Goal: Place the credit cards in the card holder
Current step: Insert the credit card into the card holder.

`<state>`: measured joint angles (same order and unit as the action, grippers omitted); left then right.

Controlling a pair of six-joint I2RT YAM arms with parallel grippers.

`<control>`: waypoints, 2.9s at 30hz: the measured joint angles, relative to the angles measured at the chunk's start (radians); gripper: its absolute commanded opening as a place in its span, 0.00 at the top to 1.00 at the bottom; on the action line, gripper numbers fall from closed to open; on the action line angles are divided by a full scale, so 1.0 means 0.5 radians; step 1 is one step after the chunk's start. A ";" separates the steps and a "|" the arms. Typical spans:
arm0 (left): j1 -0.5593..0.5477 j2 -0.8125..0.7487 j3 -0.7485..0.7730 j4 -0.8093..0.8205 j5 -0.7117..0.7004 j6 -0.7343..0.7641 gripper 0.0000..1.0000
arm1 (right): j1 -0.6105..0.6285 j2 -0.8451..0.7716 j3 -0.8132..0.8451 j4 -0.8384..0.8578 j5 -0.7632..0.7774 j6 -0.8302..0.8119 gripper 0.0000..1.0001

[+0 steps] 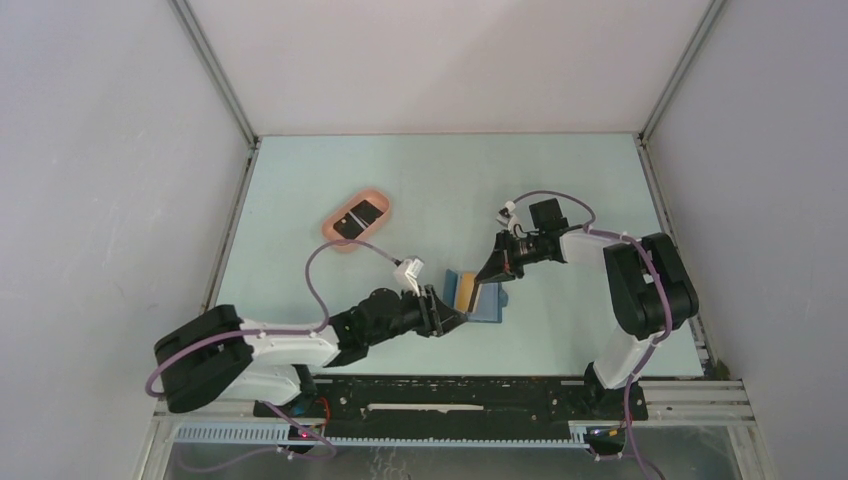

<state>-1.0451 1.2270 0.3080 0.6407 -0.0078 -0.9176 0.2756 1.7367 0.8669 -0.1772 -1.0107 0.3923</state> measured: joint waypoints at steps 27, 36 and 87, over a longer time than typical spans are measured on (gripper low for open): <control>0.135 0.542 0.260 0.069 -0.141 -0.071 0.48 | -0.025 0.055 0.050 0.020 -0.036 0.013 1.00; 0.182 0.542 0.259 -0.031 -0.208 -0.071 0.47 | -0.027 0.055 0.050 0.019 -0.034 0.012 1.00; 0.528 1.266 -0.018 1.370 0.449 -0.682 0.70 | -0.003 0.311 0.192 0.094 -0.243 0.018 1.00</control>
<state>-0.7811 1.8603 0.2989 1.3258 0.2165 -1.2587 0.2741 1.8919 0.9630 -0.1303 -1.1324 0.4011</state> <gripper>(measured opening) 0.293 0.007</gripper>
